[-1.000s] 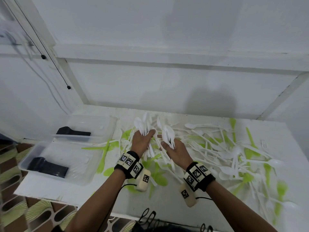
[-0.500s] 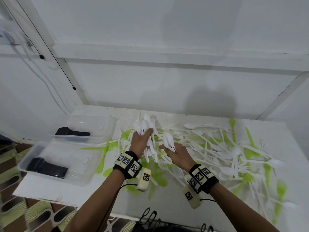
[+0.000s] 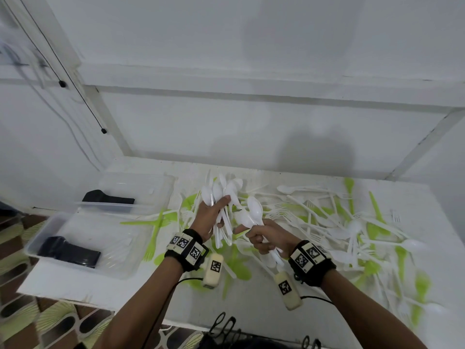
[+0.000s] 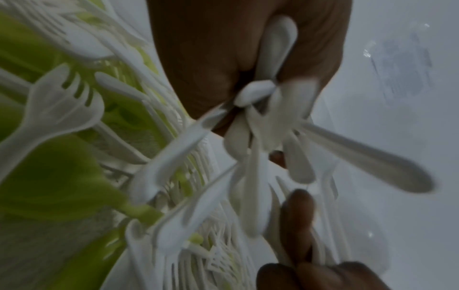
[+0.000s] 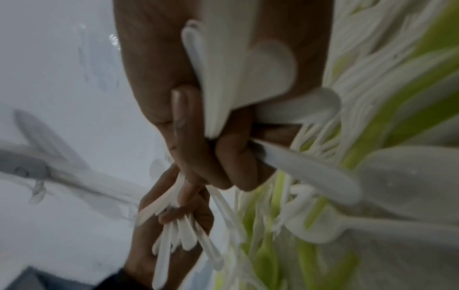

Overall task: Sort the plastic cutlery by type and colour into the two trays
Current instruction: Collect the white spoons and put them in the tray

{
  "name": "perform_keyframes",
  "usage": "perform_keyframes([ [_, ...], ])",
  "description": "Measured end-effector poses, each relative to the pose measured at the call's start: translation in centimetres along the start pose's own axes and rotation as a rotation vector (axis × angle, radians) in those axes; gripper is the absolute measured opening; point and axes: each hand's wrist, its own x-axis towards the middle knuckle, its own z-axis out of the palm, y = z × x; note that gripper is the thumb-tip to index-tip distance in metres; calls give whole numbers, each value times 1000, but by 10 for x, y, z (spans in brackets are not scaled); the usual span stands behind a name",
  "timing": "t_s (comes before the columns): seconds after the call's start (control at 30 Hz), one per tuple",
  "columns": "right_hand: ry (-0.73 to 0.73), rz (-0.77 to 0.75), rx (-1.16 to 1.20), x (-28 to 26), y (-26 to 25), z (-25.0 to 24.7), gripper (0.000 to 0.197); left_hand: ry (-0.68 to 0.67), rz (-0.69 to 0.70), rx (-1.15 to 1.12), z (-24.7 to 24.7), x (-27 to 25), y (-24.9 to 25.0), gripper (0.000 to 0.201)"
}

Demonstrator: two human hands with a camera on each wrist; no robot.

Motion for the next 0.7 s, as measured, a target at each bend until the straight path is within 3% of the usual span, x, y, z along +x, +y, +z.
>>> perform_keyframes([
  [0.1, -86, 25, 147, 3, 2, -3, 36, -103, -34, -87, -1, -4, 5, 26],
  [0.2, -109, 16, 163, 5, 3, 0, 31, -203, 36, -70, 8, -14, 11, 15],
  [0.3, -57, -81, 24, 4, 3, 6, 22, -115, 74, -85, 13, -13, 14, 19],
  [0.4, 104, -176, -50, 8, 8, 2, 36, -20, 64, -143, 6, -7, 18, 31],
  [0.5, 254, -178, 64, 13, 17, -9, 45, 45, 46, -197, -8, 2, 20, 24],
  [0.7, 353, -293, -120, 10, 18, -16, 33, 105, 36, 57, -15, 3, -1, 24],
])
